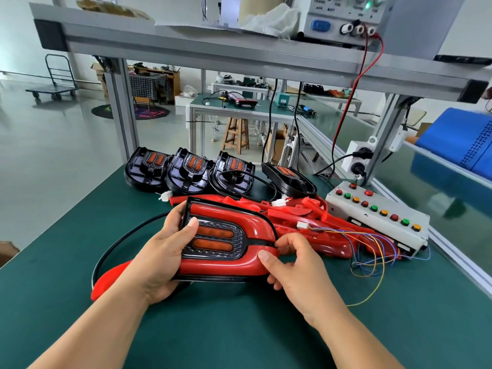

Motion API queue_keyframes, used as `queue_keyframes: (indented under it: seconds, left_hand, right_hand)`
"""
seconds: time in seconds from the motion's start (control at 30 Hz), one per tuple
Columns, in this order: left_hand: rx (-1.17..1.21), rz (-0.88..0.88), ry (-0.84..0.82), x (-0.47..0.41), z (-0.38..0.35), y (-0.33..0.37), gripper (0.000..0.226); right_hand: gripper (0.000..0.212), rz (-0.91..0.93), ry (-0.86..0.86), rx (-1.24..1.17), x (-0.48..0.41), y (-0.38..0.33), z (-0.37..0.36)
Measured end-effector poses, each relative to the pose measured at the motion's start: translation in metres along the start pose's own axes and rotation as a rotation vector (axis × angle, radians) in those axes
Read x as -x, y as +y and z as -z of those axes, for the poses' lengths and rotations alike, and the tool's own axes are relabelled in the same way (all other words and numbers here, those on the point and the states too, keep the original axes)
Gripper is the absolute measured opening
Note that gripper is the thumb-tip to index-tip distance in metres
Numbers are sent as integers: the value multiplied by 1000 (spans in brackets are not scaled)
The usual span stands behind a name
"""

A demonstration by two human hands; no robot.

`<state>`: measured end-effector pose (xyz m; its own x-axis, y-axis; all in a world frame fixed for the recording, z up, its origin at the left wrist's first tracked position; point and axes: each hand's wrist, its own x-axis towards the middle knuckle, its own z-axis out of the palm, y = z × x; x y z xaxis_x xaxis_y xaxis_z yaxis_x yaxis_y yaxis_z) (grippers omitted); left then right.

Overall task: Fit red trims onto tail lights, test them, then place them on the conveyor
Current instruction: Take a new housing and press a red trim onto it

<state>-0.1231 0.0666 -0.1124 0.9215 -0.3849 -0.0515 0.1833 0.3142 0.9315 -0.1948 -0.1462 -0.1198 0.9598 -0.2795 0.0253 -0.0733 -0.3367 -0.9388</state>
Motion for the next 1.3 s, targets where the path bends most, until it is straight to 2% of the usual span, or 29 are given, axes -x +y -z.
queue_keyframes:
  seconds: [0.17,0.2,0.27,0.33,0.37,0.43,0.5,0.63,0.73,0.83,0.9,0.97,1.03,1.2,1.27,1.3]
  left_hand:
    - [35,-59,14,3,1,4,29]
    - [50,-74,12,4,1,6,28]
    - [59,-88,-12,5,-2,6,29]
    - [61,-86,-37,7,-8,6,32]
    - [65,-85,-48,8,-10,5,31]
    - [75,-85,-76,9,-15,4,31]
    - [70,-71,-117,9,-15,4,42]
    - [-117,-93,-289,10,-2,5,87]
    - [-238,-126,-291,12,0,4,103]
    - [-320,-143,-199,11,-5,1,99]
    - [-407,-165,-132,12,-9,-2,94]
    - [-490,-192,-68,12,-12,-5,99]
    - [-553,-220,-34,12,-14,-6,105]
    - [-492,-231,-31,9,-10,-7,96]
    - [-443,-227,-7,6,-9,-10,91]
    - [-417,-222,19,4,-9,-12,86]
  right_hand:
    - [67,-10,127,38,-2,1,1]
    - [78,-34,106,-31,-3,0,2]
    - [87,-79,-75,-303,-2,-4,2]
    - [66,-104,-284,-644,-3,-6,2]
    - [53,-115,-336,-776,-3,-6,3]
    - [41,-117,-351,-876,-4,-6,4]
    - [38,-106,-314,-899,-6,-5,6]
    - [38,-82,-271,-918,-9,-4,10]
    - [46,-83,-257,-911,-9,-3,12]
    - [52,-76,-280,-905,-8,-4,11]
    - [67,-53,-296,-890,-8,-5,10]
    - [80,-34,-321,-877,-7,-5,9]
    - [77,-29,-322,-867,-8,-5,9]
    - [91,7,-290,-918,-10,-1,8]
    - [81,66,-276,-915,-12,2,9]
    - [67,87,-276,-911,-14,3,9]
